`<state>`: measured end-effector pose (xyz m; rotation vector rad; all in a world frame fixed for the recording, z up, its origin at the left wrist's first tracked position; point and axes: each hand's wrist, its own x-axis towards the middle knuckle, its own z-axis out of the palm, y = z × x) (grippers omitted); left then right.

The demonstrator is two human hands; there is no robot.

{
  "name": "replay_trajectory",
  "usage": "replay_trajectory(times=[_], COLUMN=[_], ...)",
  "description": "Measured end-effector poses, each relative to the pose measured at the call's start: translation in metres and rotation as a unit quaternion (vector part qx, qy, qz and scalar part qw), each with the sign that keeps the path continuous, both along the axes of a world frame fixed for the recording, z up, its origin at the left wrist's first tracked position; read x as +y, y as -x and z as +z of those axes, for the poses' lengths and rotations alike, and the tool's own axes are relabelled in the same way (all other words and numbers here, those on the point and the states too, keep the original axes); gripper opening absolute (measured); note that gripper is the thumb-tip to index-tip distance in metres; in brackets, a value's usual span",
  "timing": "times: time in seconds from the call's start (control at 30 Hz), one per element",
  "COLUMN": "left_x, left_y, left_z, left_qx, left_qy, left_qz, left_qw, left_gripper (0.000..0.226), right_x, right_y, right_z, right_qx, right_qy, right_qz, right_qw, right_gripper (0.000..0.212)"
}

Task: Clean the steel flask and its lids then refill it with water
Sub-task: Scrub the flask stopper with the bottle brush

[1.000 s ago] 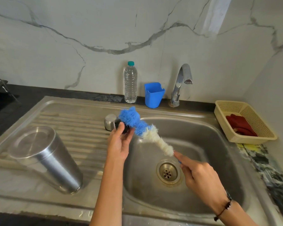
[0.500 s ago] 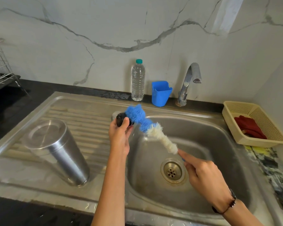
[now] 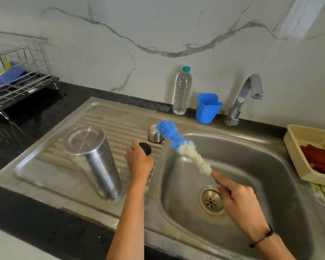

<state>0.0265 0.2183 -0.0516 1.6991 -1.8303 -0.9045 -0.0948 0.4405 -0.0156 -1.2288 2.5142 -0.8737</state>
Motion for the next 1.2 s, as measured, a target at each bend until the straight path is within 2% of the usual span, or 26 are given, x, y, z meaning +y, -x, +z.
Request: replay_trajectory(times=[0.23, 0.67, 0.8, 0.9, 1.03, 1.1, 1.2], left_x=[0.002, 0.0, -0.003, -0.001, -0.002, -0.003, -0.003], left_y=[-0.005, -0.002, 0.006, 0.022, 0.047, 0.059, 0.076], left_z=[-0.001, 0.011, 0.033, 0.047, 0.057, 0.061, 0.068], left_qx=[-0.062, -0.125, -0.069, -0.026, -0.047, -0.064, -0.092], left_qy=[-0.018, -0.06, 0.019, 0.072, 0.068, 0.064, 0.067], left_qz=[-0.024, -0.025, -0.013, -0.046, -0.121, -0.154, -0.197], left_qw=[0.998, 0.99, 0.997, 0.996, 0.989, 0.984, 0.974], left_gripper=[0.053, 0.057, 0.062, 0.06, 0.055, 0.051, 0.048], right_x=[-0.006, 0.001, 0.0, -0.004, -0.023, -0.038, -0.069], right_y=[-0.006, 0.009, 0.019, 0.028, 0.042, 0.046, 0.051], right_z=[-0.006, 0.006, 0.032, 0.065, 0.119, 0.141, 0.162], right_qx=[0.008, 0.024, 0.1, 0.187, 0.285, 0.294, 0.324], right_qy=[-0.011, -0.007, -0.024, -0.05, -0.146, -0.185, -0.217], right_qz=[0.026, -0.016, -0.03, -0.035, -0.037, -0.046, -0.057], right_qw=[1.0, 1.0, 0.994, 0.98, 0.947, 0.937, 0.919], right_gripper=[0.049, 0.046, 0.049, 0.057, 0.063, 0.058, 0.035])
